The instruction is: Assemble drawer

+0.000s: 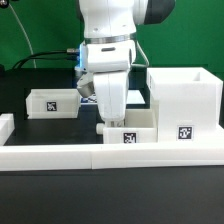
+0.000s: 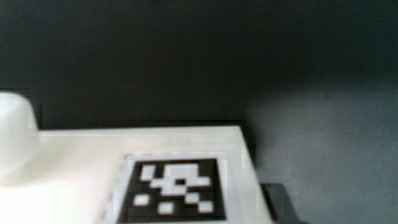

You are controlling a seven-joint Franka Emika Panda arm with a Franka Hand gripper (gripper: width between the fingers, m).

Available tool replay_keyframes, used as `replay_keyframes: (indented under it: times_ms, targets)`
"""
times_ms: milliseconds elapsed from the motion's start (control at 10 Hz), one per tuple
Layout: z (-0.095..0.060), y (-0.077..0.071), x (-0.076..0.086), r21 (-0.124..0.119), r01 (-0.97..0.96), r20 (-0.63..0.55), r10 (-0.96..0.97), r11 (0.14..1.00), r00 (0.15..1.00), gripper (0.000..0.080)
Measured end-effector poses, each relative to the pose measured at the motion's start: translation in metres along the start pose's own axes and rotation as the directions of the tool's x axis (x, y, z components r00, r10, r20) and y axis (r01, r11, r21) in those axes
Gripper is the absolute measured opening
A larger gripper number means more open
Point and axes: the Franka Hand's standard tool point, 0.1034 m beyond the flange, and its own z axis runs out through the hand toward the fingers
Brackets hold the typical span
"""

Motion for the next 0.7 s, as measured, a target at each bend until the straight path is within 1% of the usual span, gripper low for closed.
replay_keyframes:
  times_ms: [200, 300, 700]
  targets:
    - [0.0001, -0.0001, 0.0019, 0.0, 0.019, 0.005, -0.019, 1.0, 1.0, 0.0042]
    - [-0.0001, 0.0002, 0.0057, 0.0, 0.05, 0.014, -0.05, 0.999, 0.999, 0.0042]
    - [-0.0012, 0.0039, 0.0031, 0.001, 0.063, 0.039, -0.063, 0.998, 0.997, 0.0042]
